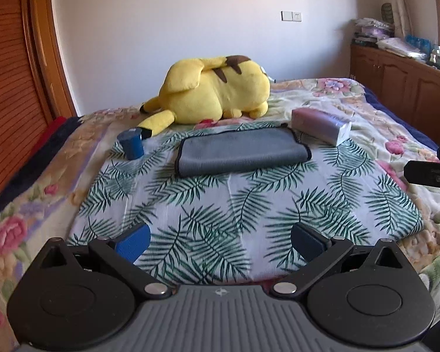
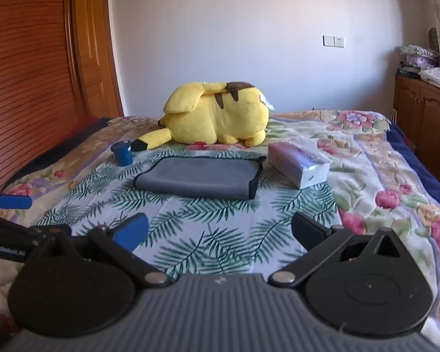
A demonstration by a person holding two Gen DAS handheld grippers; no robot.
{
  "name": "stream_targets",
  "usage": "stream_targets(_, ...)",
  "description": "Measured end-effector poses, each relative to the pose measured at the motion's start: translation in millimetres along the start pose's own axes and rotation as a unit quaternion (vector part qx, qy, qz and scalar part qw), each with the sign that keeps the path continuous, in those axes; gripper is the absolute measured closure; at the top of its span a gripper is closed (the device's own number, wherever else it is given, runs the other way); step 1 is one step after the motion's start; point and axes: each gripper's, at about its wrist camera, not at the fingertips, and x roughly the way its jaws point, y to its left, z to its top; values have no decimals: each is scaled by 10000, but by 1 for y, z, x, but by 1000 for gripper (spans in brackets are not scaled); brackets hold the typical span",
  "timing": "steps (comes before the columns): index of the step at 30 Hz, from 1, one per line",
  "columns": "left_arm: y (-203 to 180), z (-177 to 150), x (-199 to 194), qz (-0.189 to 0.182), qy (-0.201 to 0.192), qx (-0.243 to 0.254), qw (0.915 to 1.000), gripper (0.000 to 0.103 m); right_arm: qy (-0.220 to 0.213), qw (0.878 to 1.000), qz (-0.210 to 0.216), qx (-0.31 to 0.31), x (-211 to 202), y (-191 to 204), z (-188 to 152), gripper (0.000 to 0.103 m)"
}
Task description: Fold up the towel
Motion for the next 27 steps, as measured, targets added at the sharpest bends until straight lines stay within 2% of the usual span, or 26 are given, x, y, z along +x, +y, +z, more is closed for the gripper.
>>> stream_targets(11, -3, -22, 10, 3, 70, -142, 9999, 0, 88, 9999, 27, -101, 5, 14, -22, 0)
stream_targets(27, -3, -40, 28, 179, 226, 34, 9996, 0, 331, 9993, -73, -151, 19, 18, -35, 0)
